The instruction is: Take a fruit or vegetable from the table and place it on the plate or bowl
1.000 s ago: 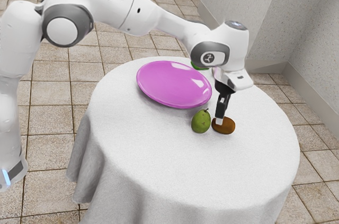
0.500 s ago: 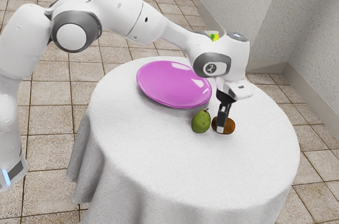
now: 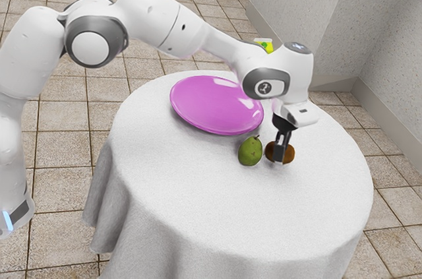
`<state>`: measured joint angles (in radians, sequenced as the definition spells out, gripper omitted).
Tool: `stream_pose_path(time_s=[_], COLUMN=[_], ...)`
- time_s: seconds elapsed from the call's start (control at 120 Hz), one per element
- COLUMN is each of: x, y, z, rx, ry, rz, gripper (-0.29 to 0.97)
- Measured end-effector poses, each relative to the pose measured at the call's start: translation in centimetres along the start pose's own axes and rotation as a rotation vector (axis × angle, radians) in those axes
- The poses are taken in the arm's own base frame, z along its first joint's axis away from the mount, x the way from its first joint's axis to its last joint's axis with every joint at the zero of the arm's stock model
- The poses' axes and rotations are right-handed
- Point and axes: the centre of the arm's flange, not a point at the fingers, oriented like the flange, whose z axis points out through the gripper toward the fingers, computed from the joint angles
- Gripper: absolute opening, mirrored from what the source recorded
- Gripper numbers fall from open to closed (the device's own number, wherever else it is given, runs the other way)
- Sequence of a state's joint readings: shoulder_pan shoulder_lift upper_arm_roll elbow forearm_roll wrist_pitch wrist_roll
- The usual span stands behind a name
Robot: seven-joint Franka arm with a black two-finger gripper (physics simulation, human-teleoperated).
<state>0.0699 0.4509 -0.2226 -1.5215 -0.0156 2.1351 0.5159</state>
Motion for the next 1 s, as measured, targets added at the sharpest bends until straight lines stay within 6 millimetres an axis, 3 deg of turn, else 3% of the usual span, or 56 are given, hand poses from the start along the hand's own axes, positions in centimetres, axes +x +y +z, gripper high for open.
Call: stream_pose_path(time_s=[0.067, 0.133, 0.2, 0.3, 0.383, 0.475, 0.558, 0.683, 0.85, 1.0], x=[0.2, 0.4, 0.2, -0.5, -2.6, -6.5, -9.1, -11.7, -15.7, -17.5], y=[0.1, 0.0, 0.1, 1.5, 1.3, -1.0, -1.4, -0.7, -0.2, -1.0], z=[-0.8, -3.0, -6.3, -13.3, -17.8, -20.6, -22.1, -22.5, -21.9, -21.7], rx=[0.007, 0.025, 0.048, 0.089, 0.111, 0.118, 0.128, 0.119, 0.095, 0.094], ry=[0.008, 0.024, 0.041, 0.076, 0.063, -0.003, -0.089, -0.225, -0.366, -0.413], rz=[0.003, 0.002, -0.001, 0.002, -0.041, -0.150, -0.225, -0.323, -0.463, -0.571], gripper=[0.29, 0.28, 0.28, 0.29, 0.30, 0.30, 0.30, 0.30, 0.30, 0.30])
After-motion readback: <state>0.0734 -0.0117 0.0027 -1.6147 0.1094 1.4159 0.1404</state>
